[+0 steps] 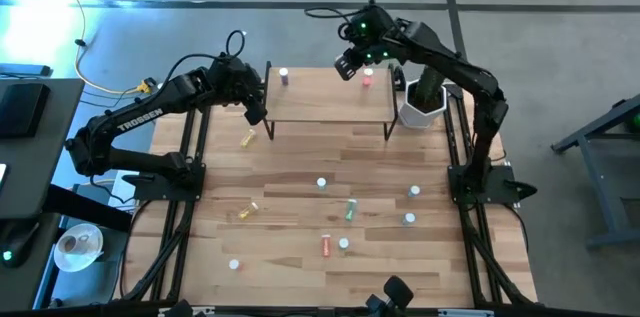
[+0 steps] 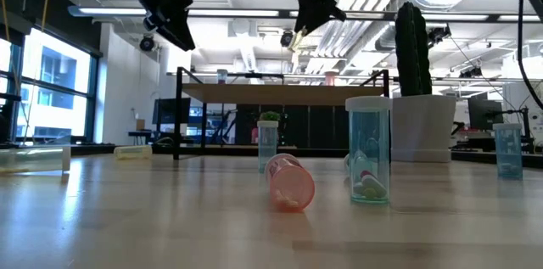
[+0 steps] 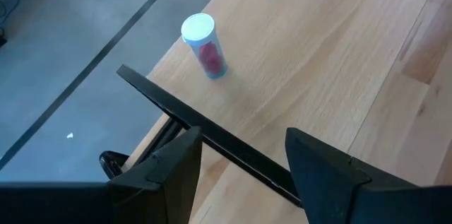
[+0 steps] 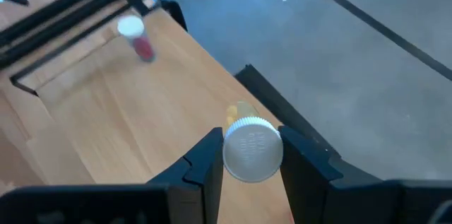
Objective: Pick and place medicine bottles onto shelf by color
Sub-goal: Put the yellow pill bottle on the shelf
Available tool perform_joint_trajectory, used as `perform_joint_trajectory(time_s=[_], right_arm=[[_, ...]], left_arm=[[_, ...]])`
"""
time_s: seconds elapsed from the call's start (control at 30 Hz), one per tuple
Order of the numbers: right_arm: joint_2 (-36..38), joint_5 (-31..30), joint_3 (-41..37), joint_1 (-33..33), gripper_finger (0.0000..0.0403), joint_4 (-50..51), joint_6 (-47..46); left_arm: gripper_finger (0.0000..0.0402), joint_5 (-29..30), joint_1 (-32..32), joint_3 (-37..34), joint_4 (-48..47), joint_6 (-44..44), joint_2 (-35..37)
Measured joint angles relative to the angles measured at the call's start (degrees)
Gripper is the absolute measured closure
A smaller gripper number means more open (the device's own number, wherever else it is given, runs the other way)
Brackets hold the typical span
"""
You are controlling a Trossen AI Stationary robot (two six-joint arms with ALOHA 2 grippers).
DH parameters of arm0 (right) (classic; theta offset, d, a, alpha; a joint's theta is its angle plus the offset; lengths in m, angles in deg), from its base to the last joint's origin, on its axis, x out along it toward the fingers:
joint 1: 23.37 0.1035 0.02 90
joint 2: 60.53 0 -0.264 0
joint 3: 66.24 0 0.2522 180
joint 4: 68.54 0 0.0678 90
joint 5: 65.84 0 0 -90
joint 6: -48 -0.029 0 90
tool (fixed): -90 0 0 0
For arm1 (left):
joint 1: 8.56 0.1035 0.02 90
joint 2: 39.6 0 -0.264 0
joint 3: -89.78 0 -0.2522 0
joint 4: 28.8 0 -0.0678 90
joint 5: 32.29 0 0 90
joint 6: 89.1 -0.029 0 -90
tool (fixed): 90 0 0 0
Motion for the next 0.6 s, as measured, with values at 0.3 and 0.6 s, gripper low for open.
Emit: perform_joint_trajectory(time_s=[0.3,0.6], right_arm=[[-5.76,-0.02,6.35,0.14,0.0295,9.46,0.01],[-8.73,-0.07,6.17,0.49,0.0295,11.27,1.37]], left_arm=[[0.0206,-0.39,-0.02,0.0,0.0,0.2,0.0],[0.0206,-1.26,-0.02,0.0,0.02,1.27,0.0]])
